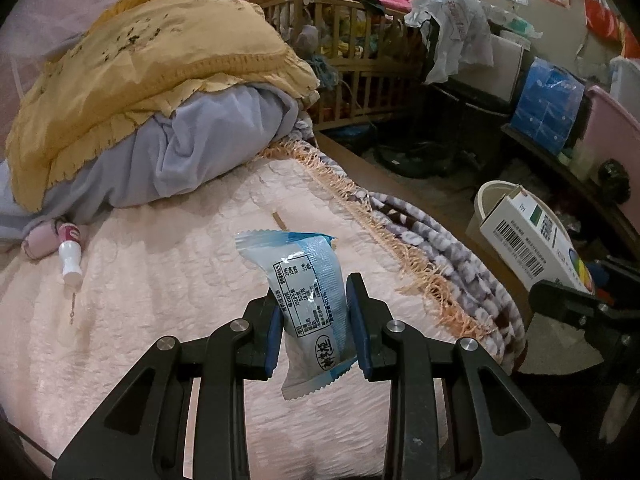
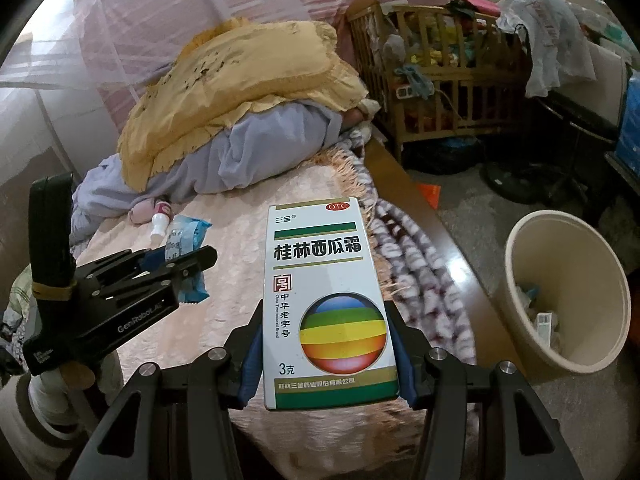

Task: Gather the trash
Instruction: 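Carry medicine box and wrapper packet over the white bucket and open both tools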

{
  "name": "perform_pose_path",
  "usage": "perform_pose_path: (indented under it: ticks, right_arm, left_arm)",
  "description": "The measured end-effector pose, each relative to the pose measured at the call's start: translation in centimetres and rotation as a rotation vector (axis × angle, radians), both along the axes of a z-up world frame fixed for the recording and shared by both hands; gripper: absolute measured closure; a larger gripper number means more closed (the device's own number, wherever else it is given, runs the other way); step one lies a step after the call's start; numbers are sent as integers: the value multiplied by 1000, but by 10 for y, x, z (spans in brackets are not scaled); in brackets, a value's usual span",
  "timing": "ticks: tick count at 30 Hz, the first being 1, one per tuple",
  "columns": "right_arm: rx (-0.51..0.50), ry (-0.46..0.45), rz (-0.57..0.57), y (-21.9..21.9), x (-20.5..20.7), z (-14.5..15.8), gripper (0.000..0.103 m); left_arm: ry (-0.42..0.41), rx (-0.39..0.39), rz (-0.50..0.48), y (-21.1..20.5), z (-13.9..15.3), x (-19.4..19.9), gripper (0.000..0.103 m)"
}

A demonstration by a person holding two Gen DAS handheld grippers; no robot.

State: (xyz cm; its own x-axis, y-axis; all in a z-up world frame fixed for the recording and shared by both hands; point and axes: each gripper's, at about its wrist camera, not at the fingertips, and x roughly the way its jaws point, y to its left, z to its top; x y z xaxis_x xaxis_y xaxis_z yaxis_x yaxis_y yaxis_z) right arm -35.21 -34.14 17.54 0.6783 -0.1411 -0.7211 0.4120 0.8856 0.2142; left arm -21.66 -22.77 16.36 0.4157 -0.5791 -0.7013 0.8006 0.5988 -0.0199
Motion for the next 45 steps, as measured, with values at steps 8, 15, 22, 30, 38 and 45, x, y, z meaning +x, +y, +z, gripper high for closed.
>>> perform_pose_path:
  ticks: [8, 15, 22, 30, 38, 45]
  right_arm:
    - [9, -29, -14, -44, -31, 3, 51]
    - [16, -31, -84, -84, -69, -3, 51]
    - [28, -7, -171, -124, -111, -15, 51]
    - [48, 4, -265, -168, -143, -24, 51]
    - [76, 23, -328, -212, -149, -40, 51]
    - [99, 34, -358, -241, -148, -57, 51]
  left_arm:
    - [-29, 31, -17, -42, 12, -21, 76]
    - [-39, 57, -71, -83, 13, -43, 76]
    - [-28, 73, -150, -127, 10, -73, 76]
    - [32, 67, -236, -176, 9, -102, 76]
    - [140, 52, -307, -235, -3, -120, 76]
    - [267, 37, -325, -277, -22, -121, 75]
